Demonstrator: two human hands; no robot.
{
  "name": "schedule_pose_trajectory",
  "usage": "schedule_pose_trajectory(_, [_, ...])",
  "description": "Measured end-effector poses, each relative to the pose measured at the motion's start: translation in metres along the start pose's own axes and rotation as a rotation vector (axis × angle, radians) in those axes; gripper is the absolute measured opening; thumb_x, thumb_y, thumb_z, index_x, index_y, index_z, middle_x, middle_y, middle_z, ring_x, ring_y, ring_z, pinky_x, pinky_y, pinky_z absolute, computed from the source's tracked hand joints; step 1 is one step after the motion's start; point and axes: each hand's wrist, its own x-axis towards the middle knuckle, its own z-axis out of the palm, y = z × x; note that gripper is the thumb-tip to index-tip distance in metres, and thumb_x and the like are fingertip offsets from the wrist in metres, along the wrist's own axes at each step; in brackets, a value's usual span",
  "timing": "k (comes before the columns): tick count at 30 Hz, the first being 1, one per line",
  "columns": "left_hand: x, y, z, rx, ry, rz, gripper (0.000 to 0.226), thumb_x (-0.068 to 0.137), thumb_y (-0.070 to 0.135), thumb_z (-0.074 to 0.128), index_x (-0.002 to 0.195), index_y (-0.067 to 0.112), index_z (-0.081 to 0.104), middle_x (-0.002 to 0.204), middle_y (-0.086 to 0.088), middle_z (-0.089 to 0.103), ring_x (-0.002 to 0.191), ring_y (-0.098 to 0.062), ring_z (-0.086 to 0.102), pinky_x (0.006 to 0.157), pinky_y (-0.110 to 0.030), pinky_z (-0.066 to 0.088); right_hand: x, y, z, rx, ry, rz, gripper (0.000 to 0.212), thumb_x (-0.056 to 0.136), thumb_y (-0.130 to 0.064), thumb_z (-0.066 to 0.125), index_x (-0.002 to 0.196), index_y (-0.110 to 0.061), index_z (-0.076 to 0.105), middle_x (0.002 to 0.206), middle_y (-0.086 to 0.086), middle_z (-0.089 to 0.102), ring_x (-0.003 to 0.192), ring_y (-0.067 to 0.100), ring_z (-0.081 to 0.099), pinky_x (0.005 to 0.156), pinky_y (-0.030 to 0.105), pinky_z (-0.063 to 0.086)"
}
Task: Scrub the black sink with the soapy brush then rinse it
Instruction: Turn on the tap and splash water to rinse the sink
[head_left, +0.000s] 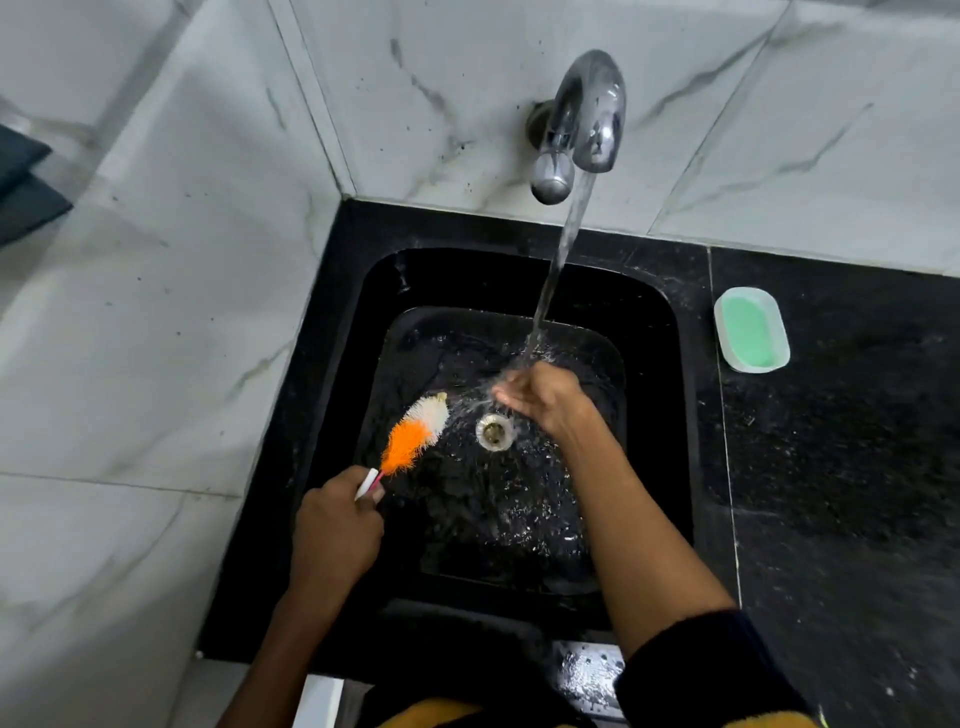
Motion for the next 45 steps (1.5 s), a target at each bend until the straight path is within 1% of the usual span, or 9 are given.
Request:
schedule_pose_trajectory(7, [0.001, 0.0, -0.001, -0.008, 0.005, 0.003, 0.014, 0.089, 0.011, 0.064, 0.08, 0.021, 0.065, 0.064, -0.007, 0.064, 0.063, -0.029, 0.062, 0.06, -0.039, 0.054, 0.013, -0.046, 0.016, -0.234, -0.108, -0.12, 0.015, 0.088, 0.005, 0.052, 0.086, -0.009, 0.056, 0.09, 0.01, 0.061, 0.069, 0.017, 0.067, 0.061, 0.028, 0.057])
schedule_pose_trajectory(12, [0.003, 0.004, 0.001, -0.026, 0.019, 0.028, 0.021, 0.089, 0.008, 0.064, 0.073, 0.02, 0.061, 0.058, -0.004, 0.062, 0.056, -0.025, 0.06, 0.055, -0.037, 0.05, 0.003, -0.099, 0.027, -0.087, 0.076, -0.37, 0.021, 0.085, -0.002, 0.051, 0.067, -0.012, 0.056, 0.066, 0.009, 0.059, 0.053, 0.022, 0.053, 0.051, 0.031, 0.047])
schedule_pose_trajectory(14, [0.004, 0.006, 0.002, -0.032, 0.02, 0.022, 0.02, 0.09, 0.01, 0.064, 0.073, 0.02, 0.062, 0.058, -0.004, 0.062, 0.056, -0.024, 0.061, 0.055, -0.036, 0.05, -0.005, -0.123, 0.034, -0.071, 0.107, -0.519, 0.008, 0.078, -0.006, 0.06, 0.076, -0.014, 0.061, 0.068, 0.009, 0.067, 0.053, 0.021, 0.055, 0.05, 0.031, 0.049])
schedule_pose_trajectory(17, [0.005, 0.007, 0.002, -0.025, 0.024, 0.022, 0.017, 0.091, 0.013, 0.064, 0.076, 0.021, 0.062, 0.06, -0.005, 0.063, 0.059, -0.026, 0.062, 0.058, -0.04, 0.053, -0.011, -0.16, 0.047, -0.14, 0.08, -0.633, 0.032, 0.067, -0.016, 0.076, 0.096, -0.012, 0.061, 0.077, 0.008, 0.07, 0.054, 0.016, 0.059, 0.048, 0.028, 0.051])
schedule_pose_trajectory(19, [0.004, 0.007, 0.001, -0.025, 0.026, 0.017, 0.016, 0.091, 0.013, 0.063, 0.077, 0.021, 0.062, 0.061, -0.005, 0.064, 0.06, -0.026, 0.062, 0.059, -0.041, 0.054, -0.016, -0.179, 0.058, -0.211, 0.111, -0.622, 0.048, 0.063, -0.032, 0.078, 0.102, -0.01, 0.061, 0.08, 0.008, 0.071, 0.054, 0.015, 0.062, 0.049, 0.028, 0.052])
schedule_pose_trajectory(23, [0.003, 0.008, -0.001, -0.022, 0.04, 0.028, 0.015, 0.091, 0.011, 0.064, 0.079, 0.02, 0.064, 0.062, -0.004, 0.064, 0.061, -0.025, 0.062, 0.059, -0.04, 0.052, -0.015, -0.192, 0.068, -0.367, 0.146, -0.606, 0.024, 0.073, -0.037, 0.069, 0.082, -0.016, 0.062, 0.067, 0.001, 0.06, 0.054, 0.016, 0.055, 0.051, 0.027, 0.047])
schedule_pose_trajectory(27, [0.006, 0.008, 0.0, -0.03, 0.036, 0.009, 0.013, 0.091, 0.013, 0.064, 0.081, 0.022, 0.065, 0.064, -0.005, 0.065, 0.063, -0.026, 0.063, 0.06, -0.042, 0.055, -0.014, -0.193, 0.068, -0.113, -0.012, -0.489, 0.007, 0.083, -0.019, 0.06, 0.082, -0.012, 0.061, 0.059, 0.002, 0.047, 0.044, 0.013, 0.04, 0.04, 0.022, 0.032])
schedule_pose_trajectory(33, [0.009, 0.01, 0.0, -0.032, 0.031, 0.02, 0.019, 0.093, 0.012, 0.062, 0.076, 0.022, 0.061, 0.062, -0.004, 0.064, 0.06, -0.022, 0.061, 0.056, -0.034, 0.049, -0.001, -0.188, 0.063, 0.443, -0.34, -0.22, 0.028, 0.092, -0.027, 0.037, 0.067, -0.014, 0.038, 0.063, 0.009, 0.043, 0.04, 0.014, 0.035, 0.037, 0.02, 0.027])
schedule_pose_trajectory(45, [0.009, 0.008, 0.002, -0.019, 0.008, 0.002, 0.02, 0.09, 0.007, 0.061, 0.076, 0.022, 0.062, 0.063, -0.003, 0.063, 0.059, -0.023, 0.062, 0.056, -0.038, 0.053, -0.022, -0.153, 0.055, 0.587, -0.577, -0.112, 0.047, 0.087, -0.048, 0.049, 0.085, -0.002, 0.058, 0.062, 0.003, 0.044, 0.04, 0.009, 0.027, 0.039, 0.02, 0.017])
